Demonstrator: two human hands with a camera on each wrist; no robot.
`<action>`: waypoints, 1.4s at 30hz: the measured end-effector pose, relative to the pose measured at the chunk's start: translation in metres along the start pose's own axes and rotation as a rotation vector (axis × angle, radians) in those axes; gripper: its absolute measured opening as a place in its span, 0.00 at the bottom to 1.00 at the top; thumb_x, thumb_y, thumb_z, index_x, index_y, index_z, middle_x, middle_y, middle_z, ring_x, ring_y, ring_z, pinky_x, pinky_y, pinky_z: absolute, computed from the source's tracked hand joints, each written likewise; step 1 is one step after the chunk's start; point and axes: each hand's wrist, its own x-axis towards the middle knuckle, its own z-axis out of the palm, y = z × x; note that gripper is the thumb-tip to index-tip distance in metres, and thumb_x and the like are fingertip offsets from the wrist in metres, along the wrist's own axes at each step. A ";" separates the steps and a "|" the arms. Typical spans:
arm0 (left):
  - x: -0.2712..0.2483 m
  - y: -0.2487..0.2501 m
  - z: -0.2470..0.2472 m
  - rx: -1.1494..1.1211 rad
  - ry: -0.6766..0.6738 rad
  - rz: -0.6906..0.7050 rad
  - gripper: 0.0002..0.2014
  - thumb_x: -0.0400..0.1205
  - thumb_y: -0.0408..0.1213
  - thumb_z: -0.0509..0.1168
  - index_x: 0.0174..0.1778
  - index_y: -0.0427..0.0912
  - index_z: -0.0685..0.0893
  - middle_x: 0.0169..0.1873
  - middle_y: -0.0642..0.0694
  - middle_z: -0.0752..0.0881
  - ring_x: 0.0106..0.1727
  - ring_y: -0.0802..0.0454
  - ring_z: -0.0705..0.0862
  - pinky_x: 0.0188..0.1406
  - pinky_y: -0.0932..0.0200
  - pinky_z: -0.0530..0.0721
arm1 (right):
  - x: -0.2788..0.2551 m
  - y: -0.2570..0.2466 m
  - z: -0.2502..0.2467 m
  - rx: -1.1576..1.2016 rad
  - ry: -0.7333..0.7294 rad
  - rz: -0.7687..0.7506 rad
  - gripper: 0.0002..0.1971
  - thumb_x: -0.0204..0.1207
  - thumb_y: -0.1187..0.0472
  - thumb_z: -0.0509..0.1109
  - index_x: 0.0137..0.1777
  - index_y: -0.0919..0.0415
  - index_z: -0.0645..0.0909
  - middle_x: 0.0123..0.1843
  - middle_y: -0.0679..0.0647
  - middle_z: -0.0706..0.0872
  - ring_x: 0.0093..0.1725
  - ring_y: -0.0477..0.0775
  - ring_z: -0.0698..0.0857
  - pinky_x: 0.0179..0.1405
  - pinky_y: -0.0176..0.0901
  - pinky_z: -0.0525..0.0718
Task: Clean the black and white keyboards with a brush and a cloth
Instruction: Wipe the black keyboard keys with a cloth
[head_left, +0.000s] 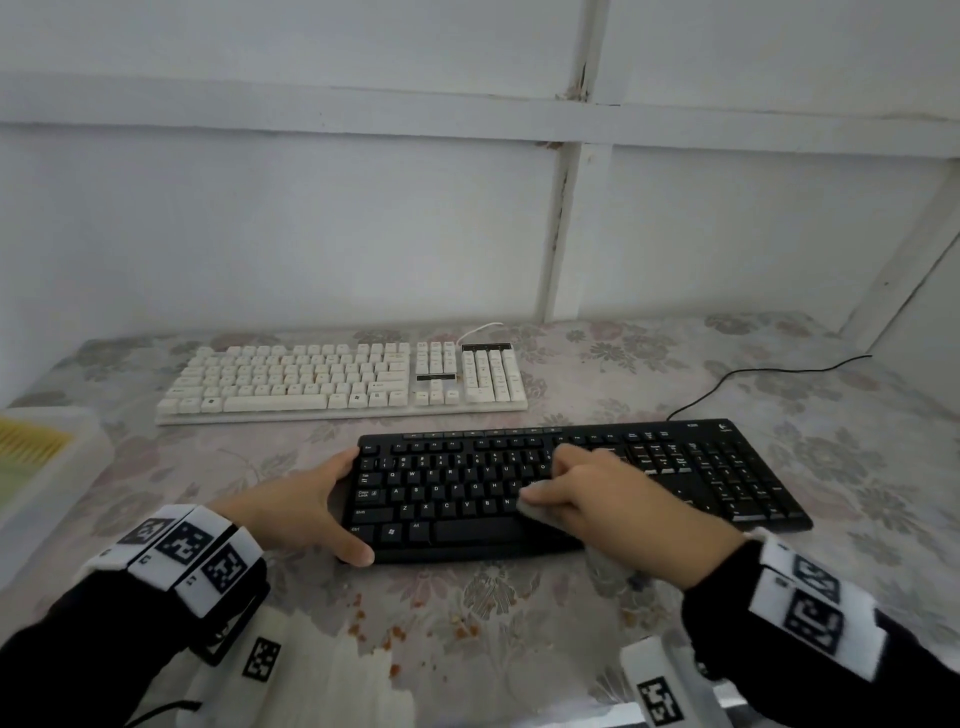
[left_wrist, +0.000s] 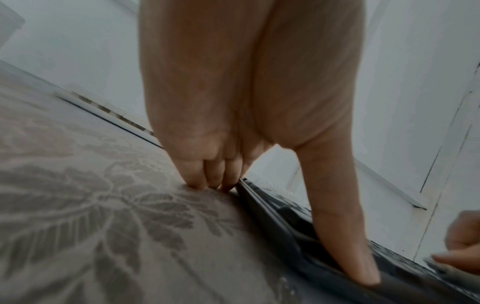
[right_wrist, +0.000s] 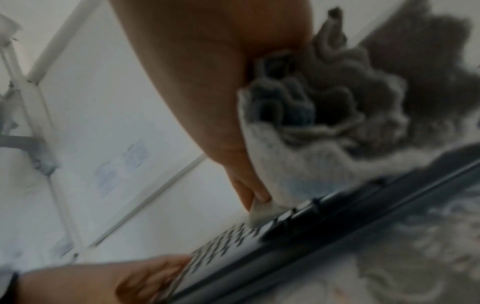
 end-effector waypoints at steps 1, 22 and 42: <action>0.000 0.000 0.000 -0.001 -0.001 0.002 0.74 0.42 0.58 0.86 0.83 0.62 0.49 0.76 0.63 0.67 0.75 0.56 0.70 0.77 0.47 0.69 | 0.004 -0.008 0.003 -0.016 -0.018 -0.035 0.17 0.85 0.44 0.53 0.54 0.46 0.82 0.44 0.48 0.68 0.45 0.57 0.71 0.42 0.46 0.70; -0.002 0.006 0.001 -0.045 -0.015 0.016 0.74 0.43 0.54 0.87 0.83 0.56 0.49 0.76 0.61 0.67 0.76 0.57 0.68 0.78 0.49 0.67 | -0.034 0.066 -0.006 0.011 0.024 0.241 0.16 0.82 0.42 0.58 0.61 0.39 0.84 0.43 0.46 0.72 0.43 0.51 0.77 0.35 0.35 0.68; -0.004 0.006 0.001 -0.020 -0.010 0.015 0.76 0.41 0.59 0.85 0.83 0.57 0.48 0.75 0.62 0.67 0.76 0.57 0.68 0.79 0.48 0.67 | -0.063 0.134 0.012 -0.287 0.038 0.469 0.06 0.80 0.59 0.66 0.48 0.48 0.84 0.39 0.44 0.70 0.35 0.49 0.74 0.28 0.37 0.68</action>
